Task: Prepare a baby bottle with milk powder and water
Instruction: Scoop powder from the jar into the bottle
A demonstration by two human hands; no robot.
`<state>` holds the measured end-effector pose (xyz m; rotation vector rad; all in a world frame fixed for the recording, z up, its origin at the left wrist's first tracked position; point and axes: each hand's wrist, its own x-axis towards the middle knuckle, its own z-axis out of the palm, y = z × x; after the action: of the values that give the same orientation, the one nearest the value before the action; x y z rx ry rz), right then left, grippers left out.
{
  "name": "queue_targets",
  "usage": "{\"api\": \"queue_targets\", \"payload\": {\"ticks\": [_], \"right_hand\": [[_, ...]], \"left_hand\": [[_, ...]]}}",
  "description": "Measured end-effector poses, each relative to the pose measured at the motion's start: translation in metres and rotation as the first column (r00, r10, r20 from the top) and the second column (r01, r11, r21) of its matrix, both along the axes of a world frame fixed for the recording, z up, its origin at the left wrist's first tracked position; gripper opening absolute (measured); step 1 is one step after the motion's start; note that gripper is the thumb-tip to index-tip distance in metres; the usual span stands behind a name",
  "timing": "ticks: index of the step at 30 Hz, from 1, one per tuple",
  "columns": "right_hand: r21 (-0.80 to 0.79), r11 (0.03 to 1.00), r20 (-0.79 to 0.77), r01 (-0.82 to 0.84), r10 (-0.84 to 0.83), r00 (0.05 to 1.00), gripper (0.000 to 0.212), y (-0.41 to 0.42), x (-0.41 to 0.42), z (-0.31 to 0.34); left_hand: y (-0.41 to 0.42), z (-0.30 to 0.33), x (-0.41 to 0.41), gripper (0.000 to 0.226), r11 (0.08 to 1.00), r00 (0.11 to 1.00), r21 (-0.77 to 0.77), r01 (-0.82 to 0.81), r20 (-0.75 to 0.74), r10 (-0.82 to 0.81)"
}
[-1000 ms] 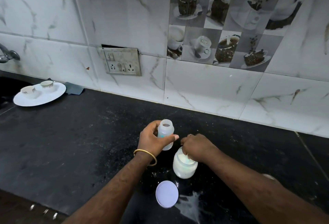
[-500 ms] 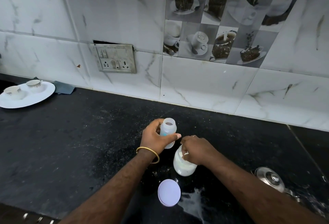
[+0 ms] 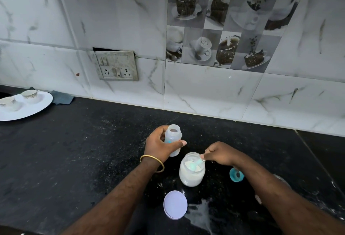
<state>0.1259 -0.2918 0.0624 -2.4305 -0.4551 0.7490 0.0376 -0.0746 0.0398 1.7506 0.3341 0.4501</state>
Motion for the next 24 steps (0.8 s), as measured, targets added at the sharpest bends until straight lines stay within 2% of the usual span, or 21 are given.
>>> {"api": "queue_targets", "payload": {"ticks": [4, 11, 17, 20, 24], "right_hand": [[0.099, 0.987, -0.064, 0.126, -0.121, 0.991, 0.027, -0.015, 0.001, 0.001], [0.165, 0.978, -0.024, 0.125, -0.123, 0.992, 0.023, -0.016, 0.001, -0.011], [0.219, 0.950, -0.144, 0.223, -0.195, 0.970, 0.027, -0.027, -0.001, -0.012], [0.282, 0.908, -0.219, 0.309, -0.252, 0.942, 0.019, -0.034, -0.003, -0.013], [0.259, 0.917, -0.210, 0.303, -0.253, 0.945, 0.018, -0.036, -0.007, -0.019]], "left_hand": [[-0.005, 0.003, 0.001, 0.053, 1.000, 1.000, 0.002, 0.013, 0.000, -0.013], [-0.010, 0.003, 0.002, 0.049, 0.999, 1.000, 0.007, 0.031, 0.003, -0.031], [-0.008, 0.005, 0.003, 0.049, 0.999, 0.999, 0.006, 0.041, -0.003, -0.041], [-0.008, 0.009, 0.005, 0.049, 0.999, 0.999, 0.007, 0.043, -0.001, -0.043], [-0.012, 0.012, 0.007, 0.049, 0.998, 0.998, 0.005, 0.060, 0.002, -0.060]]}}
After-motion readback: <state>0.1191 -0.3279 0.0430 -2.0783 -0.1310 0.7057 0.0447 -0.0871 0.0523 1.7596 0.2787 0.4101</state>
